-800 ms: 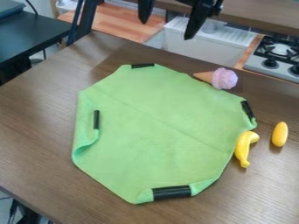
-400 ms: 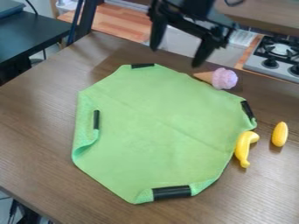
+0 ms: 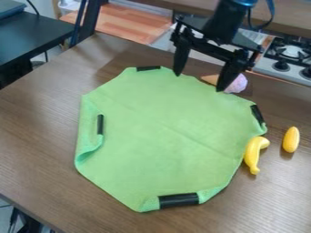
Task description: Put the banana on the top edge of the cloth
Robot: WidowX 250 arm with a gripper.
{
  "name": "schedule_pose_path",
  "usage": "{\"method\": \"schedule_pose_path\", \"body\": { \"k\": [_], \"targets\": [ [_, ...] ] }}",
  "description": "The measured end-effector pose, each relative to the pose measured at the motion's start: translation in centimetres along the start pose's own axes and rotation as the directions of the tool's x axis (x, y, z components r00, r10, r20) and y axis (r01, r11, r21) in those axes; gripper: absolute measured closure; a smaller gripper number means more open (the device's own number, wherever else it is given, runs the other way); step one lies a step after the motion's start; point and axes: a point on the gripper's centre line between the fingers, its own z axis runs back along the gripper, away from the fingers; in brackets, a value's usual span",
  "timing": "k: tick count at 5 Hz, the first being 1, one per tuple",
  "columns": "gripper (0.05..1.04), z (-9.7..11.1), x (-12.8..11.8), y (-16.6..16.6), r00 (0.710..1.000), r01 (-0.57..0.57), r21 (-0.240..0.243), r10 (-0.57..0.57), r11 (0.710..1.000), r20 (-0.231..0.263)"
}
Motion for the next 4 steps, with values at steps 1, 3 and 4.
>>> {"method": "schedule_pose_path", "body": {
  "k": [1, 3, 4],
  "targets": [
    [0.084, -1.2, -0.4, -1.6, 1.0, 0.024, -0.083, -0.023, 0.996, 0.009],
    [0.084, -3.5, -1.0, -5.4, 0.993, 0.119, -0.266, -0.108, 0.957, 0.056],
    [0.084, -4.8, -1.2, -7.1, 0.986, 0.169, -0.316, -0.158, 0.934, 0.058]
  ]
}}
